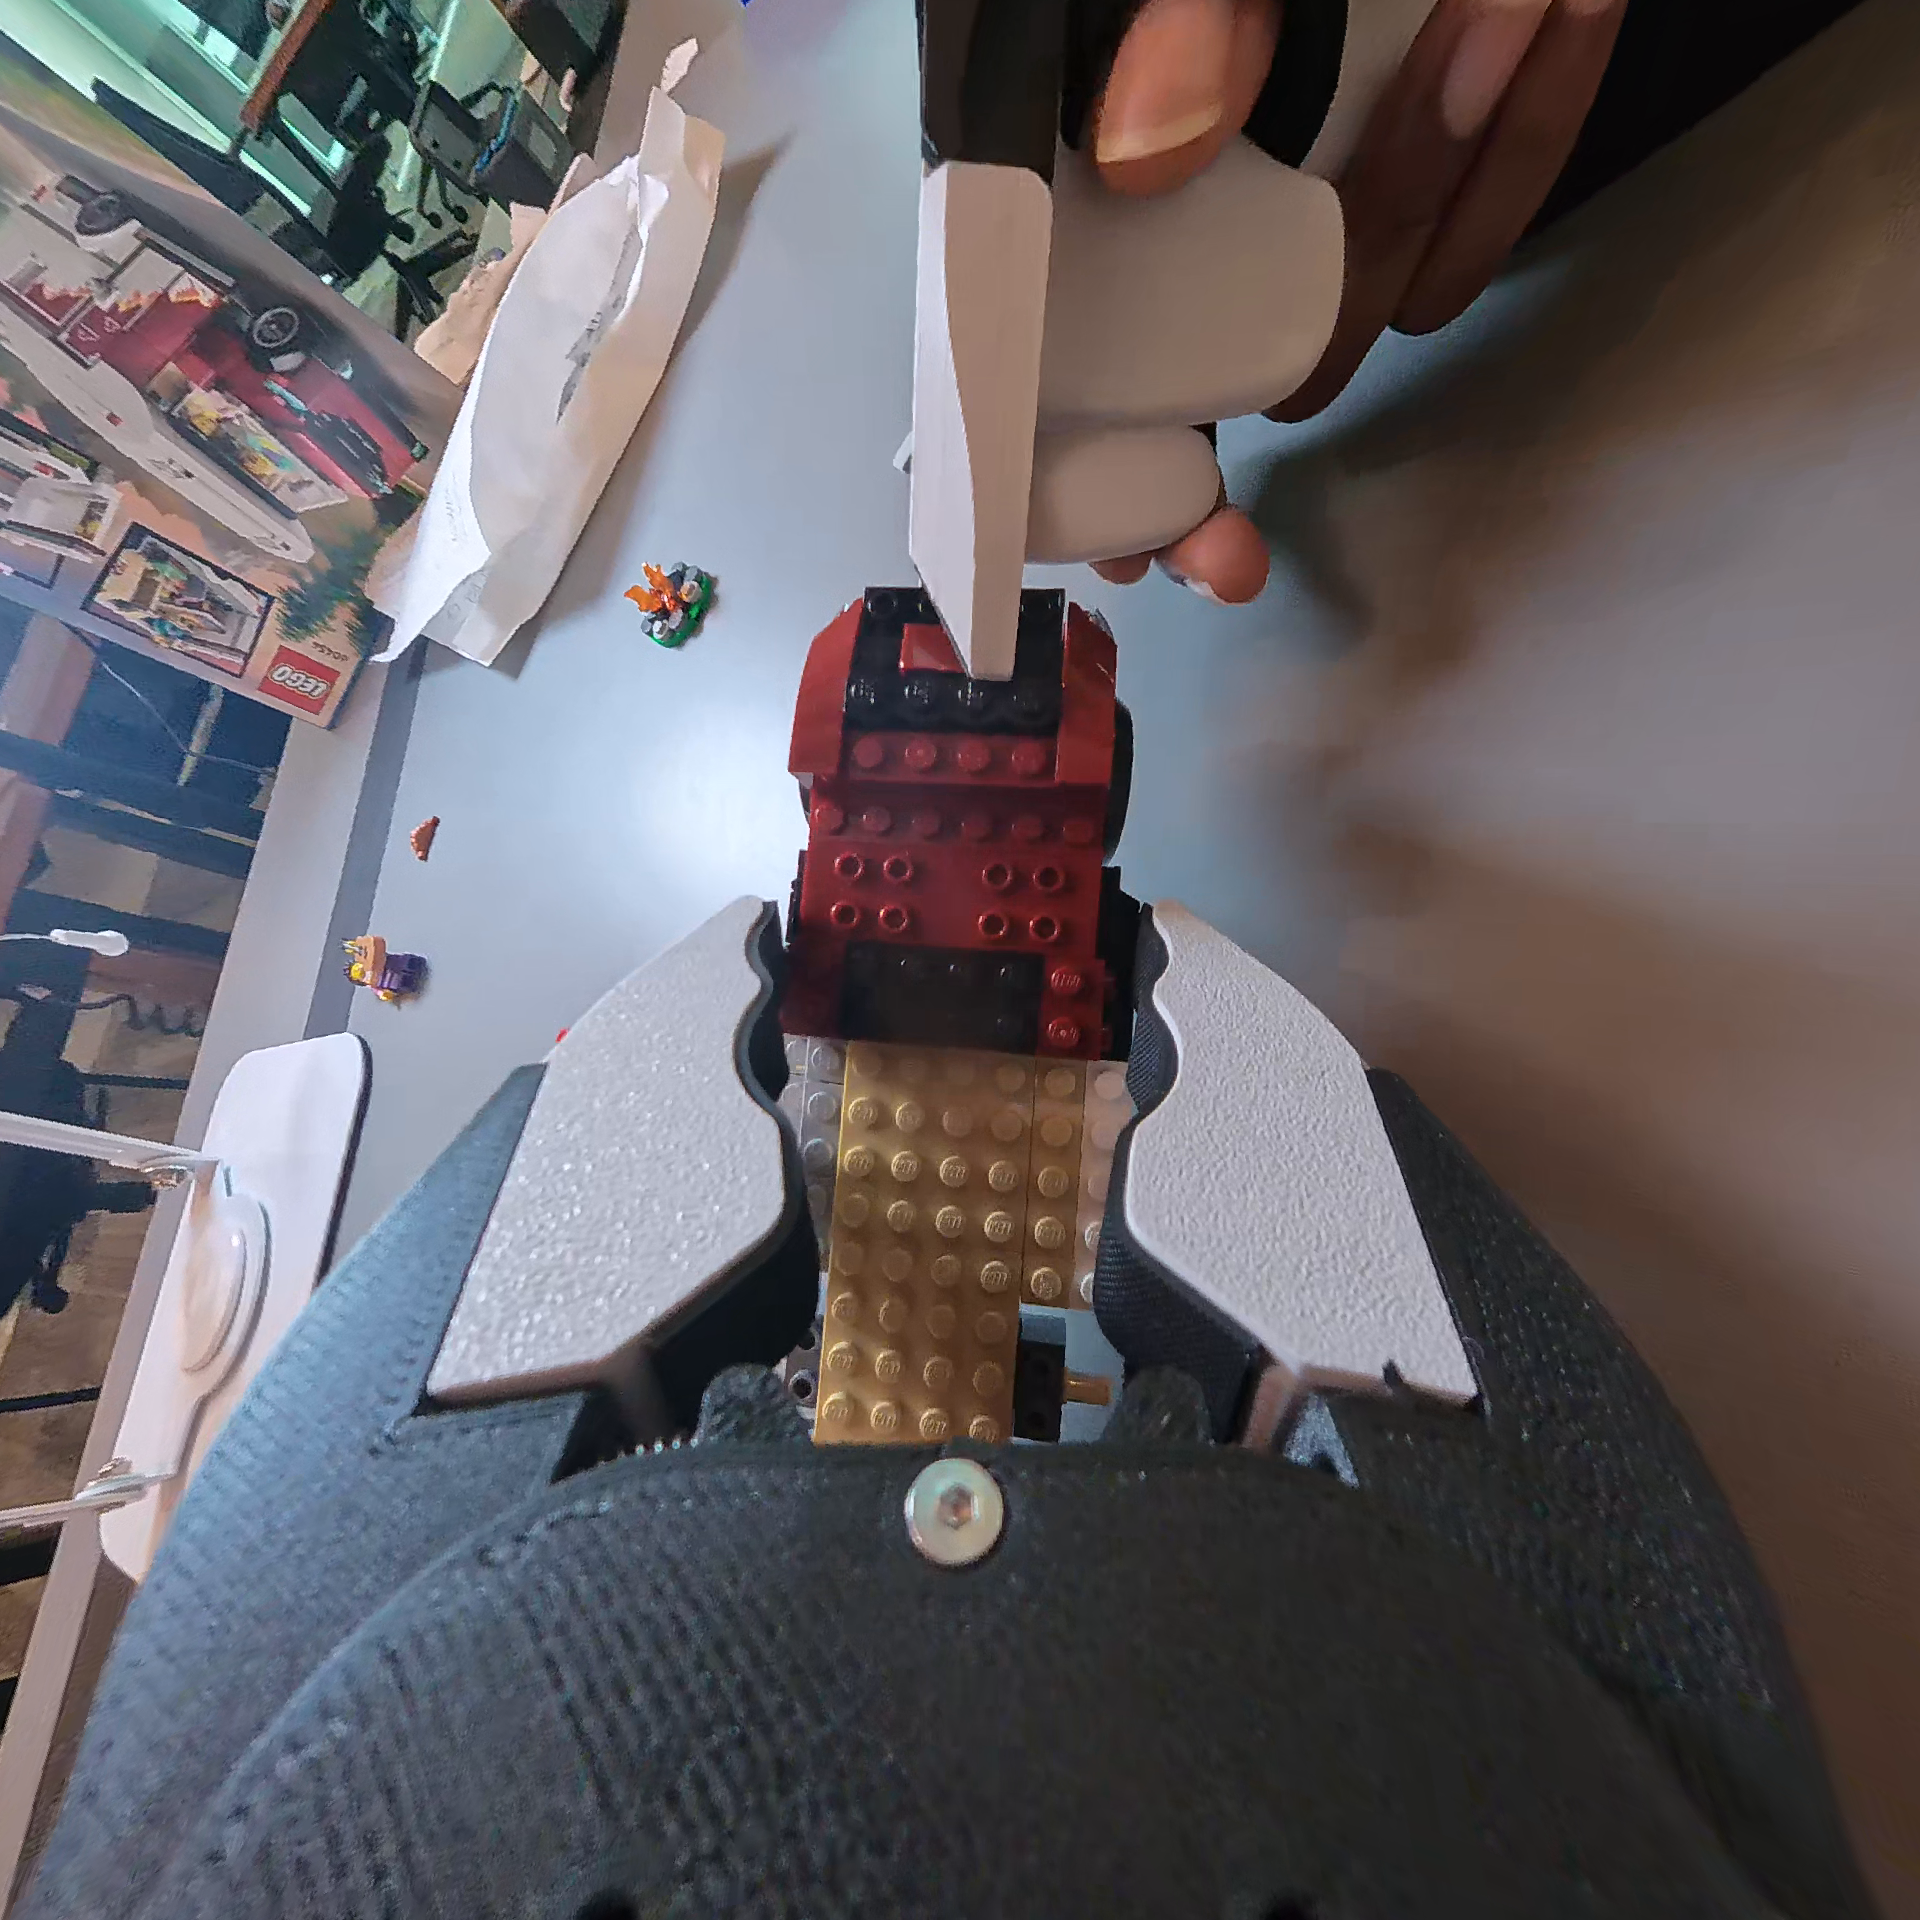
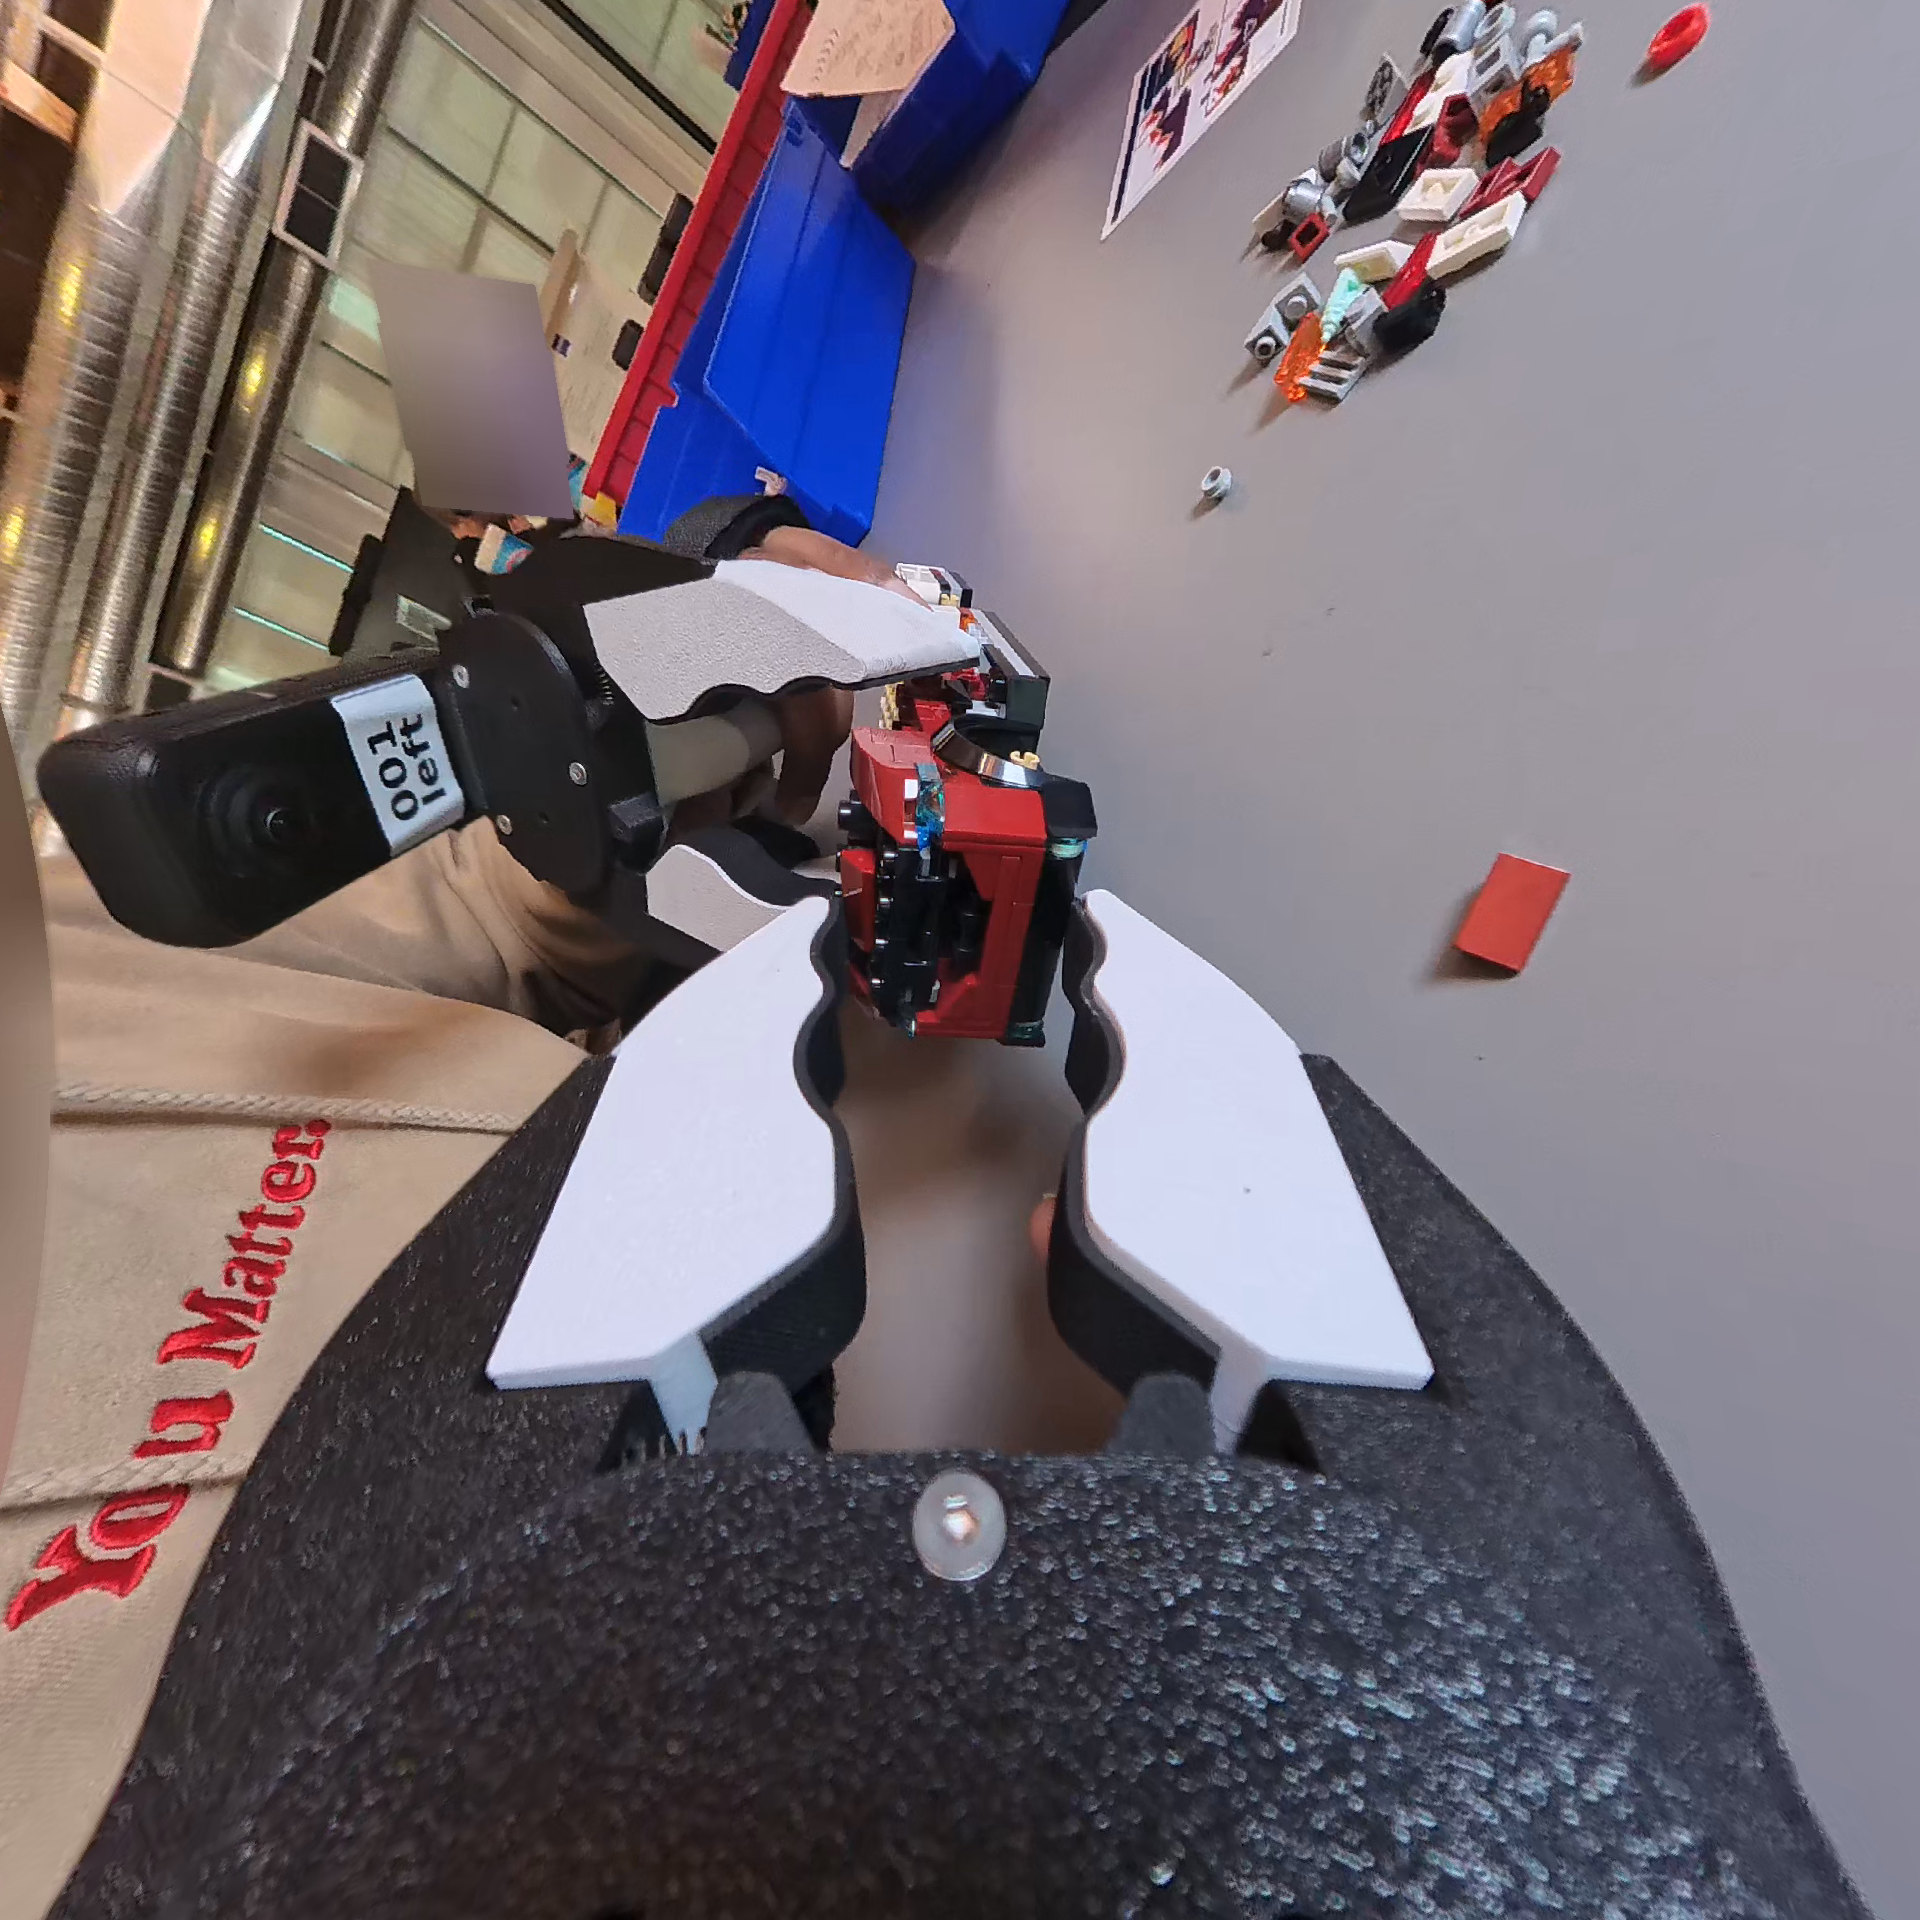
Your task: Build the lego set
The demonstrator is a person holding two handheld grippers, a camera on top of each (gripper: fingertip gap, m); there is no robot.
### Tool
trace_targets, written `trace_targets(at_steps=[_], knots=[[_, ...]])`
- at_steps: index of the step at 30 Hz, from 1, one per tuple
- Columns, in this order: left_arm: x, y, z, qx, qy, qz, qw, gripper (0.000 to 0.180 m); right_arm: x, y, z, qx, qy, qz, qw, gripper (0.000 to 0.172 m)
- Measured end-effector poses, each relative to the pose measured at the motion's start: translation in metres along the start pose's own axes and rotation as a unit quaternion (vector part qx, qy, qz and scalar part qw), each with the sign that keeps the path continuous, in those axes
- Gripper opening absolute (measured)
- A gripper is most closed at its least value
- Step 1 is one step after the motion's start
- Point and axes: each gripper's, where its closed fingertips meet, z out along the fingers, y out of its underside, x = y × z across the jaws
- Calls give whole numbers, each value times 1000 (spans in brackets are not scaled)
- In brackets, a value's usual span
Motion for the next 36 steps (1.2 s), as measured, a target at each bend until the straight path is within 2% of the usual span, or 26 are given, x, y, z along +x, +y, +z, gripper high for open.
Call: trace_targets(at_steps=[8, 14, 27, 36], knots=[[-2, -3, 1, 20, -20, 15, 1000, 64, -1, -2, -3, -8, -1, -28, 1000, 41], [-5, -5, 0, 25, -26, 12, 999, 64, -4, -7, -5, 3, -27, -9, 1000, 42], [-5, -3, 1, 14, -48, 37, 998, 64, 0, -9, -3, 14, -12, -3, 1000, 38], [-4, -1, 2, 11, -48, 36, 998, 64, 1, -6, -2, 17, 10, -32, 999, 38]])
